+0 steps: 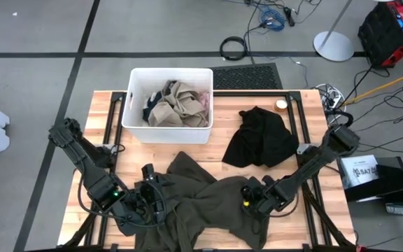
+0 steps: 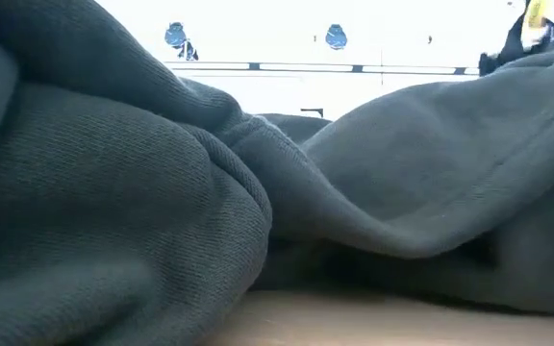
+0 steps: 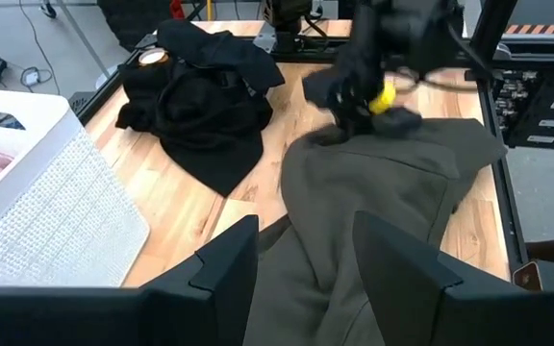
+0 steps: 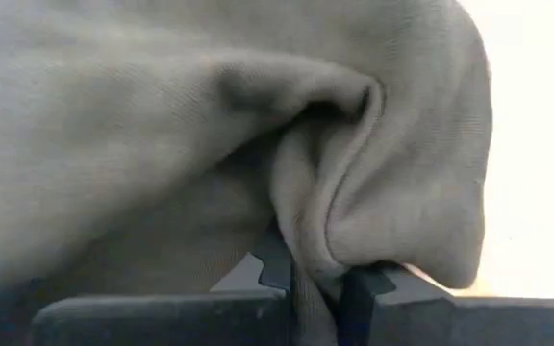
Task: Sort clothes
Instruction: Put the black hoodie into the white laundry bin
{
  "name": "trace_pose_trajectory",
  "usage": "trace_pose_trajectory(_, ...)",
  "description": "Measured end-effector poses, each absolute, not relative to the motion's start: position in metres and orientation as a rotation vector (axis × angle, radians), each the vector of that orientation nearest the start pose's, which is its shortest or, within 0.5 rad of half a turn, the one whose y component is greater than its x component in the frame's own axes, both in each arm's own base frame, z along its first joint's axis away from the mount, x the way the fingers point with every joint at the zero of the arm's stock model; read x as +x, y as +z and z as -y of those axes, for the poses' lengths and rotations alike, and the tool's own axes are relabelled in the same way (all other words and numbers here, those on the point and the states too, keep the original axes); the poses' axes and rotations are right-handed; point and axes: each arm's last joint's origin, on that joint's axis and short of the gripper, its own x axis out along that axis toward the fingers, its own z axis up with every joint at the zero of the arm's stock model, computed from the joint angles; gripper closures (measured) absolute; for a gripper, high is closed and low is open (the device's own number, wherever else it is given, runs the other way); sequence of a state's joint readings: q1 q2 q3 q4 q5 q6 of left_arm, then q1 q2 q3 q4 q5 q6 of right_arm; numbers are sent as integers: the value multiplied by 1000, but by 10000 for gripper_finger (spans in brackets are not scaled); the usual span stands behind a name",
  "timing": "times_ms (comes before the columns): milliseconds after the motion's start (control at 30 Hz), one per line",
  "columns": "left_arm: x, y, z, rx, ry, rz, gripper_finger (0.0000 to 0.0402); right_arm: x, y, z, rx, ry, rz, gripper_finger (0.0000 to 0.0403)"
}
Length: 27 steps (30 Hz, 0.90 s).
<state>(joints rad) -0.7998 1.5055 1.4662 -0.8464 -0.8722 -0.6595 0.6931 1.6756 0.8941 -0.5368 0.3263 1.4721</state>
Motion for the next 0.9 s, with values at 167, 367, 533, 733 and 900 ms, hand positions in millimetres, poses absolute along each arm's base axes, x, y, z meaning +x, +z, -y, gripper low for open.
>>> trace_pose_trajectory(167,226,353,201,20,245,-524,221,228,196,-174,598,-497,-889,378)
trace_pose_trajectory(367,220,364,195,-14,235,-496,221,232,250,-174,519,-401,-742,378)
trace_pose_trajectory(533,211,380,195,-24,180,-433,221,241,293,-179,439,-311,-642,379)
trace_pose_trajectory(733,194,413,196,-32,78,-271,221,255,340,-180,371,-199,-513,379)
trace_pose_trajectory(900,185,430,187,-35,63,-201,221,271,369,-172,333,-113,-374,380)
